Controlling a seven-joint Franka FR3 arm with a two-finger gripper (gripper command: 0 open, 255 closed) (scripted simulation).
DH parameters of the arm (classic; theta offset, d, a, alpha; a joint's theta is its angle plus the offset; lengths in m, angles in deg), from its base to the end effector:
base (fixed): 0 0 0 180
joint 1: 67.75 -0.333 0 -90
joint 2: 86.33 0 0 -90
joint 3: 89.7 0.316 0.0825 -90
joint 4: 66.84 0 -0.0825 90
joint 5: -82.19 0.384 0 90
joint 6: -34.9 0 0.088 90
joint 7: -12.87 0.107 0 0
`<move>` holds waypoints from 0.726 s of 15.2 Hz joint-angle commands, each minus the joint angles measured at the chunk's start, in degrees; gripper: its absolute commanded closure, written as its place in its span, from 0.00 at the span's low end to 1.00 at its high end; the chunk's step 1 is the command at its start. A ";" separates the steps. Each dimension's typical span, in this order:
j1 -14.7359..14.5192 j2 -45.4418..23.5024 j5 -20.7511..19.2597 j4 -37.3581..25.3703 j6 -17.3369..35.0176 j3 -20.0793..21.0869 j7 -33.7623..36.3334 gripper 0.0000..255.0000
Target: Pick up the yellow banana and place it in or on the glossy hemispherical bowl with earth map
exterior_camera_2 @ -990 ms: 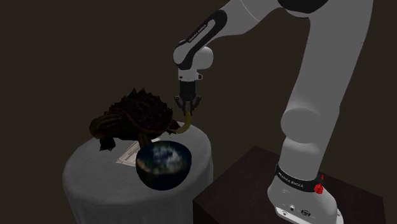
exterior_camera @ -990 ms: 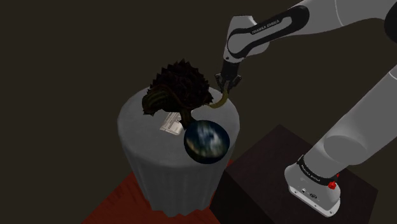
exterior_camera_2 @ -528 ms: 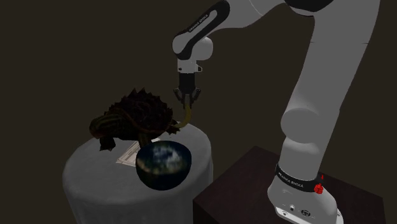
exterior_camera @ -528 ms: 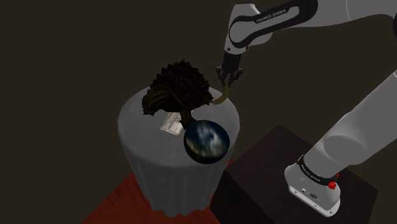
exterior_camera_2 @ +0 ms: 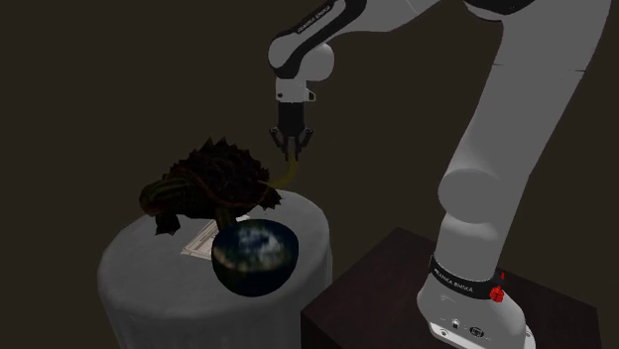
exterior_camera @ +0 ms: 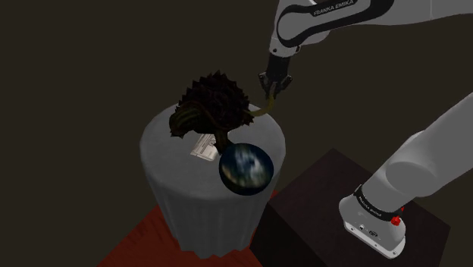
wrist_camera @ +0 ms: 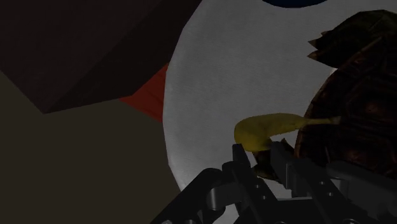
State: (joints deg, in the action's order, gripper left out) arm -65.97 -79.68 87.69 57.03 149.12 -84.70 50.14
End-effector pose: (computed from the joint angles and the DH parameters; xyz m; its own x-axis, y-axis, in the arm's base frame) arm 0.5058 0.0352 0.4427 0.8015 -0.5914 -0.0885 -0.5954 -0.8030 -0.0271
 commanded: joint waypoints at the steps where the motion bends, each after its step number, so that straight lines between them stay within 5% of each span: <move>1: -1.23 1.64 0.60 1.42 0.01 1.39 2.14 1.00; 9: -5.14 6.32 2.70 6.05 0.31 6.00 9.42 1.00; 10: -5.13 6.32 2.70 6.05 0.31 6.00 9.42 0.00; 11: -5.21 6.35 2.39 8.05 2.55 6.06 8.54 0.00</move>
State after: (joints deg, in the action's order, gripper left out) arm -71.12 -73.45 90.20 63.81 150.34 -78.68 59.14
